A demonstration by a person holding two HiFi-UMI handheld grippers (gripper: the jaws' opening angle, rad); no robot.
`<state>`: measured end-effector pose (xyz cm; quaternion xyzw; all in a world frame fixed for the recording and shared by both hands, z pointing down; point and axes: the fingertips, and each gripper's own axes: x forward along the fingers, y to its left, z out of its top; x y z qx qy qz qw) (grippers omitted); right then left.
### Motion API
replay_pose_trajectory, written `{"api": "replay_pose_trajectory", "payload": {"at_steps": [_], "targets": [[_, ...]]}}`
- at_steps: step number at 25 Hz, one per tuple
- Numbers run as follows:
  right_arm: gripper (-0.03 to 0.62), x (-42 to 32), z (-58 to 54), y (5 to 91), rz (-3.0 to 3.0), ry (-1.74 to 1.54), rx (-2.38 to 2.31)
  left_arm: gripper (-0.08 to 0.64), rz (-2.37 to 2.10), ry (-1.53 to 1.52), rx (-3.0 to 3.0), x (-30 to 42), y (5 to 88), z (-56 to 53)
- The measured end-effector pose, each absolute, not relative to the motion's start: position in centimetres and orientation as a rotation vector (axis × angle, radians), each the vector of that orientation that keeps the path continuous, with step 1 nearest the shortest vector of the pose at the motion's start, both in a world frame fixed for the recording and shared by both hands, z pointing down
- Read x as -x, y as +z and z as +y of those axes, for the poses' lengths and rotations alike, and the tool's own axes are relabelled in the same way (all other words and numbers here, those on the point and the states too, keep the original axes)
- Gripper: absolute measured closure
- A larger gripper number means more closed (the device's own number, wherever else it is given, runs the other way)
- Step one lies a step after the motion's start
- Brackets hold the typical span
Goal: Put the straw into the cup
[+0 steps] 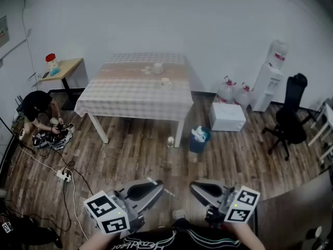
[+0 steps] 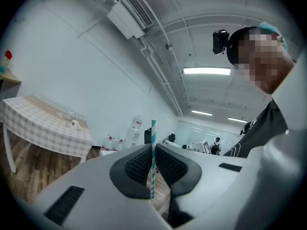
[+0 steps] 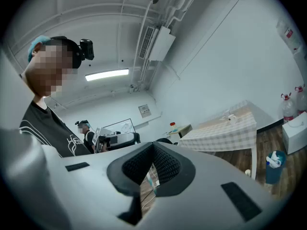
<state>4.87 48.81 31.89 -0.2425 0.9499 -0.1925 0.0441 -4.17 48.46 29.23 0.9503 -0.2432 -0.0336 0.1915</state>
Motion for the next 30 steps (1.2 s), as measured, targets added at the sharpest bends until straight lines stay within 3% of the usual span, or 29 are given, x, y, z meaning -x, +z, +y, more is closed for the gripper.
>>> {"api": "replay_pose_trajectory", "payload": {"at_steps": [17, 30], "targets": [[0.581, -5.6, 46.3, 31.3, 2.834, -0.662, 0.680, 0.541, -0.728, -0.106, -2.651, 3.9, 29.1, 46.3], [0.581, -10.0, 39.1, 32.7, 2.841, -0.723, 0.653, 0.541, -0.794, -0.106, -2.617, -0.6, 29.8, 39.7]]}}
